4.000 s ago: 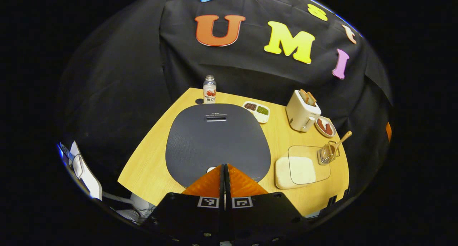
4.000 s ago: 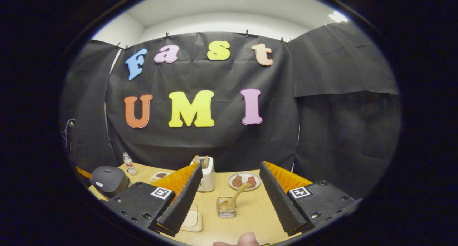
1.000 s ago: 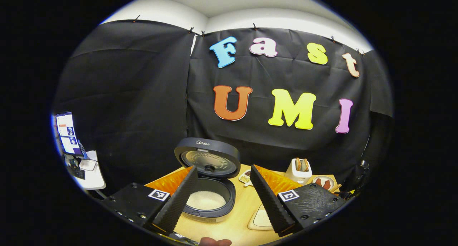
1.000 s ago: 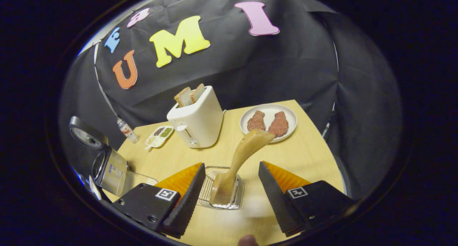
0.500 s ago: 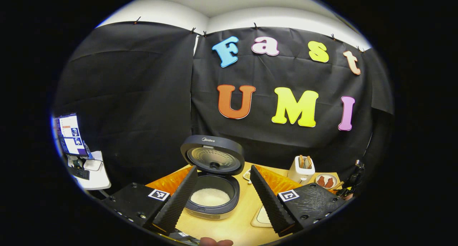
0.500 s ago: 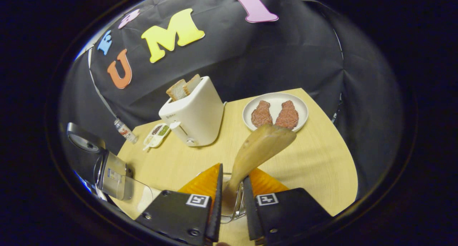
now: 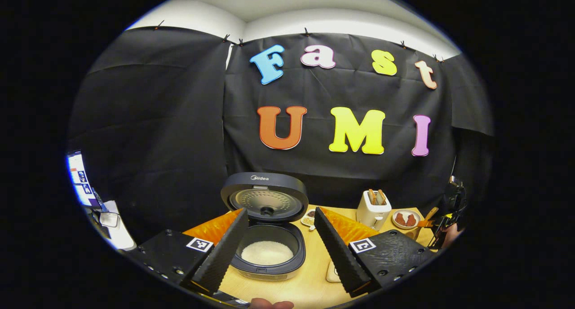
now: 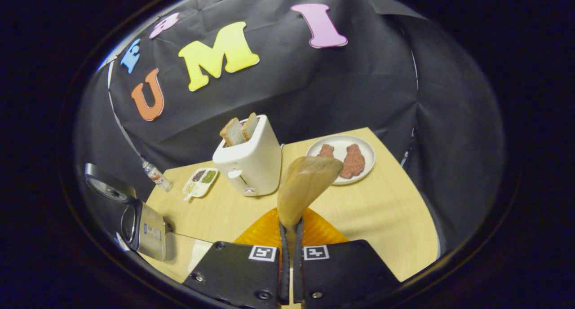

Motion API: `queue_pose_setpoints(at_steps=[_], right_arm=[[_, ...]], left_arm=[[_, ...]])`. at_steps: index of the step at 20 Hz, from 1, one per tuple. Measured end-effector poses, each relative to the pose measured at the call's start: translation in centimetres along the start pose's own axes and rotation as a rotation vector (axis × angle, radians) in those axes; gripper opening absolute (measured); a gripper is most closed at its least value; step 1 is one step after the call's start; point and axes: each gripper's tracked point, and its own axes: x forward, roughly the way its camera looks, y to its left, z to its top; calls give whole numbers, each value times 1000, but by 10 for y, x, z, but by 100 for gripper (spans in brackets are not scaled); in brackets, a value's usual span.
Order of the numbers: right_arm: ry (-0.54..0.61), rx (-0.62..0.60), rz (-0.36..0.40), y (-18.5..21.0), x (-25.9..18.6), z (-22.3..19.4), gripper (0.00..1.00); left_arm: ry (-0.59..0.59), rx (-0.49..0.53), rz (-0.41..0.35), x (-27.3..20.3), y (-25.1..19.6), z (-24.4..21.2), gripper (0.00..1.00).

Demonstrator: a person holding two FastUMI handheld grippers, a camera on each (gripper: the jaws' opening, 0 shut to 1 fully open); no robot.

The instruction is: Close the left gripper, press the button to open the rice cooker; take a wooden spoon from the chopstick holder with the right hand, scoop a spoonful of rice and pour it into the rice cooker, then put the wooden spoon back into the chopstick holder.

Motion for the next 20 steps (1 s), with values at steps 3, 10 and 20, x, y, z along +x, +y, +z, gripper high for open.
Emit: queue_pose_setpoints(at_steps=[3,10,20], right_arm=[[-60,-28,-14,30,-43,23,8],[-68,-68,67,143,-79,3,8],[33,-292,-110,154,-16,-119,8]], left_arm=[[-13,9,-86,9,13,-1,95],[-66,0,-208,26,43,-1,95],[-61,-15,-242,10,61,-3,95]])
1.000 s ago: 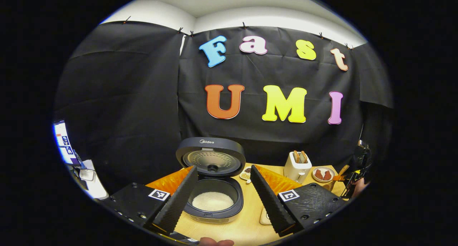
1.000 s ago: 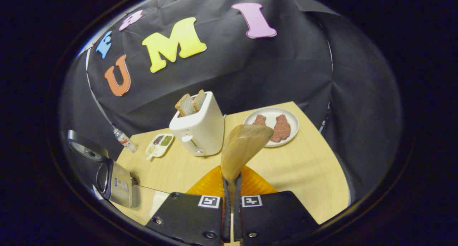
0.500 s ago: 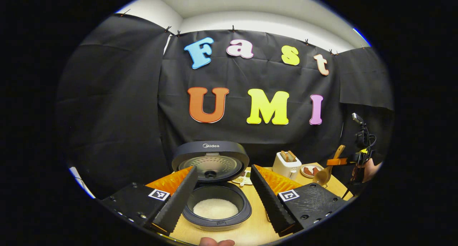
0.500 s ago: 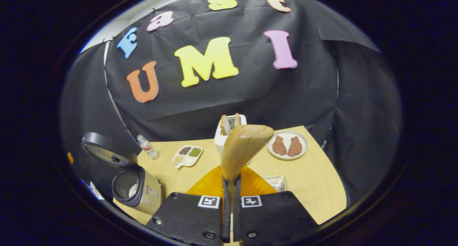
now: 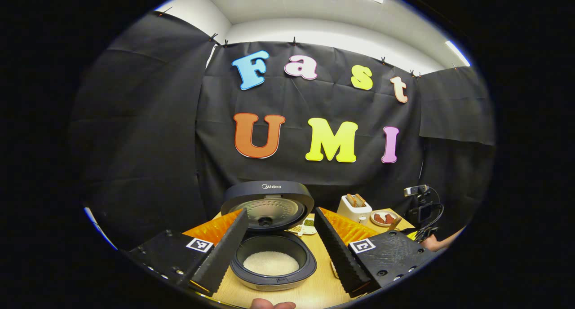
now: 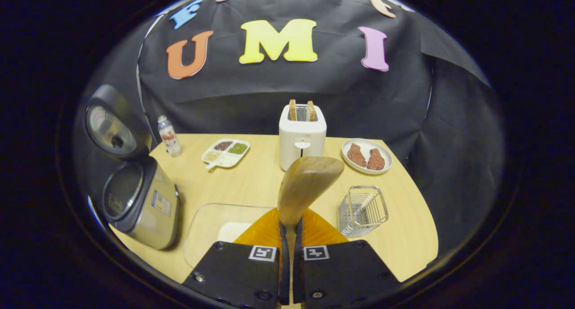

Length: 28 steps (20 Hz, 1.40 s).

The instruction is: Close the left gripper, press the button to open the rice cooker; take a wooden spoon from the chopstick holder with the right hand, scoop a spoonful of rice and pour it into the rice cooker, then put the wooden spoon back into the chopstick holder.

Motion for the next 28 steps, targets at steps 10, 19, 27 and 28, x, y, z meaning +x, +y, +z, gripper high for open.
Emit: queue_pose_setpoints(at_steps=[10,19,27,28], right_arm=[[44,48,141,61,4,-37,8],[151,430,376,100,-3,-31,8],[196,852,406,47,4,-34,8],[189,893,411,37,2,-31,8]], left_arm=[[57,-25,67,-26,5,-17,95],[85,-109,120,-44,-4,-30,95],[76,-112,150,-49,-7,-24,95],[75,-112,151,-49,-8,-24,95]])
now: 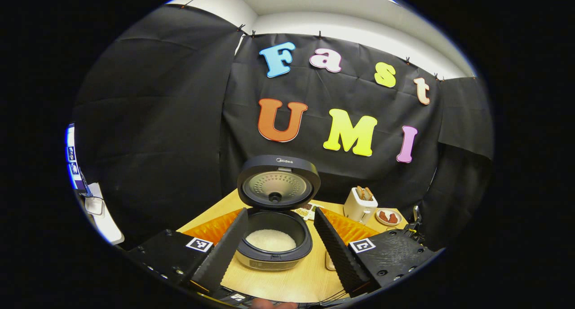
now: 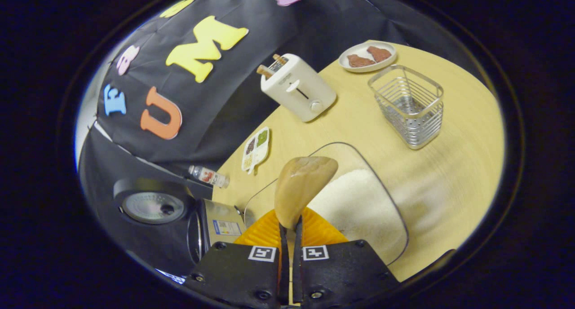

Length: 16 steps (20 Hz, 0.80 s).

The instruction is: Close the left gripper, press the button to open the rice cooker; take a wooden spoon from the chopstick holder with the right hand, scoop a spoonful of rice and pour it into the rice cooker, then put the wooden spoon back into the chopstick holder.

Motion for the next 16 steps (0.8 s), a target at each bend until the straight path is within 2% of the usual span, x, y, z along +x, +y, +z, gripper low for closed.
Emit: queue_pose_setpoints(at_steps=[4,7,11,16], right_arm=[[-61,115,68,0,-33,32,8],[-99,119,102,11,-57,51,8],[-121,82,190,69,-86,60,8],[-103,-16,313,176,-93,37,8]], left_arm=[[-6,8,-10,3,-6,1,95],[-7,15,-20,4,-8,-1,95],[-10,14,-22,1,-3,-5,95],[0,11,-3,-15,23,-13,95]])
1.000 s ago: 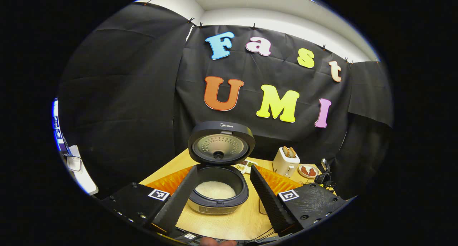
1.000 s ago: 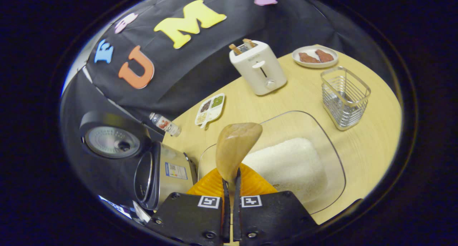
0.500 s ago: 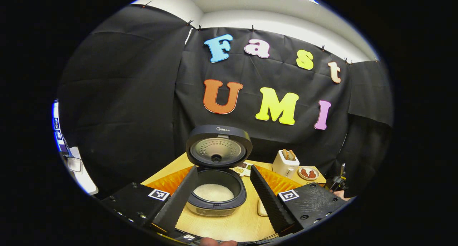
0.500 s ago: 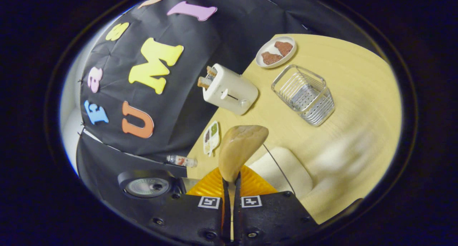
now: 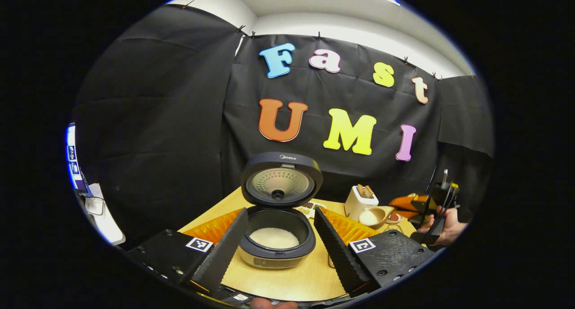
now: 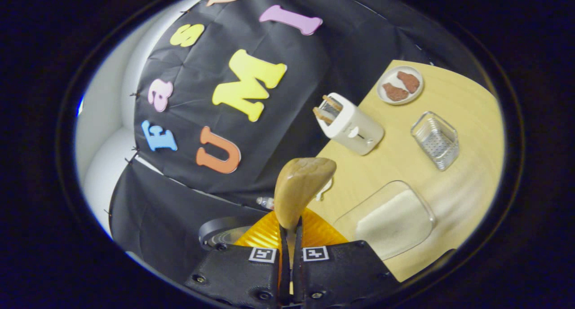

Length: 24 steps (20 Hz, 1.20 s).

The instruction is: Close the left gripper, press the button to open the rice cooker; take a wooden spoon from the chopstick holder with the right hand, scoop a spoonful of rice and pour it into the rice cooker, then put the wooden spoon back into the chopstick holder.

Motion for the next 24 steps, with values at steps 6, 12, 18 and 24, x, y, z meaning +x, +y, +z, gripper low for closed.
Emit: queue_pose_setpoints(at_steps=[6,12,18,24], right_arm=[[66,-177,50,77,57,-65,8],[117,-331,-33,87,105,-120,8],[90,-547,-152,82,127,-142,8],[69,-734,-227,80,137,-155,8]], left_arm=[[10,21,37,-24,42,-13,95],[5,42,-23,-19,72,-23,95],[-37,7,-26,-6,93,-23,95],[-62,-8,-45,4,98,-32,95]])
